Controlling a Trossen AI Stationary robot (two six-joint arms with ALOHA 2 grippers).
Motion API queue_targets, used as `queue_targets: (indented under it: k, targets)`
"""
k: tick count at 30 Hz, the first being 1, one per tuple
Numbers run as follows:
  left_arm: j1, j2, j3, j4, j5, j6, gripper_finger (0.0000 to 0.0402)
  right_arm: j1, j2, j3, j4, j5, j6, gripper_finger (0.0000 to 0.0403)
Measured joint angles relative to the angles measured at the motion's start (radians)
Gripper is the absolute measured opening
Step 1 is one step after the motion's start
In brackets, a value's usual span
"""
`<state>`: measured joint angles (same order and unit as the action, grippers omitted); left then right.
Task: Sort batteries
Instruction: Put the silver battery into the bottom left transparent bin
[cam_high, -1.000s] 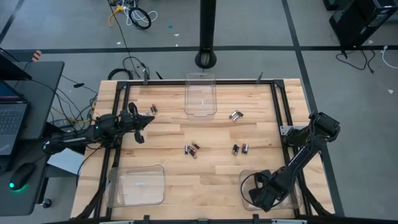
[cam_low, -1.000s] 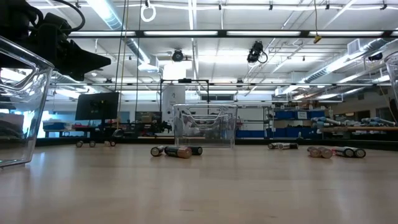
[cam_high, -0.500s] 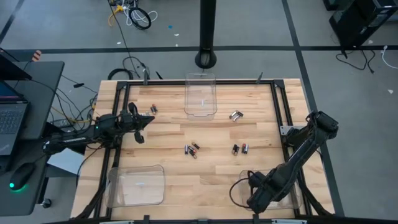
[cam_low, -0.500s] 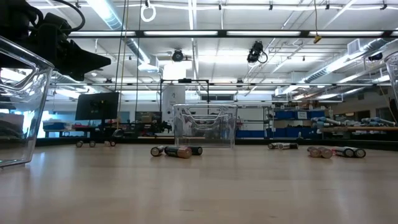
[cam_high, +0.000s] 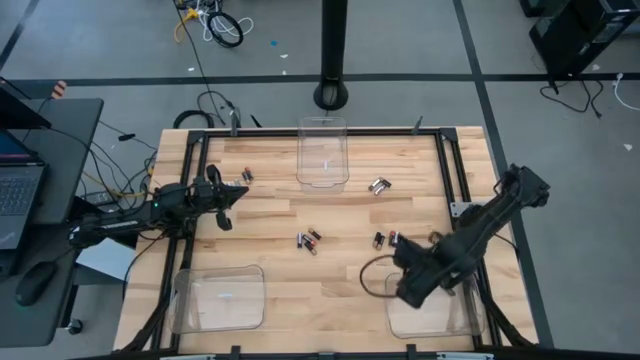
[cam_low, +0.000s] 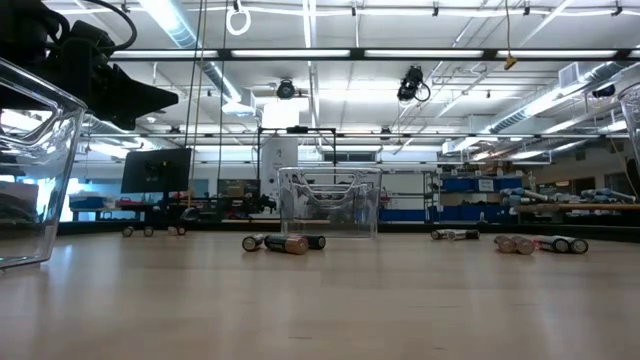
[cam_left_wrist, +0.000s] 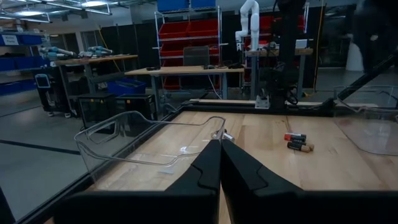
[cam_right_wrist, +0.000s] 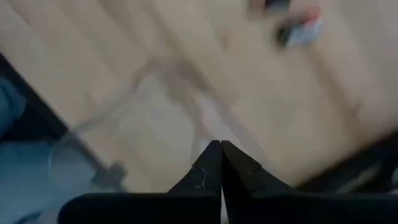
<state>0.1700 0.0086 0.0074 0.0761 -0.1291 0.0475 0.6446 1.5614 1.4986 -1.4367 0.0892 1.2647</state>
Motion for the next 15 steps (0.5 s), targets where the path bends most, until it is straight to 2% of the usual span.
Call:
queue_targets:
  k: [3,6,10,15]
  targets:
    - [0.0,0.0,0.0,0.0,0.0,0.0,0.0017,-0.042,-0.032,0.0,0.015,0.147,-0.121,0.0009]
    - [0.0,0.0,0.0,0.0,0.0,0.0,0.0017,-0.088,-0.047,-0.036,0.131,0.251,-0.293,0.0007]
    - [0.0,0.0,0.0,0.0,0.0,0.0,0.0017,-0.166,-0.058,-0.141,0.342,0.267,-0.538,0.0006]
    - [0.0,0.0,0.0,0.0,0.0,0.0,0.0017,-0.286,-0.07,-0.282,0.57,0.202,-0.784,0.0006]
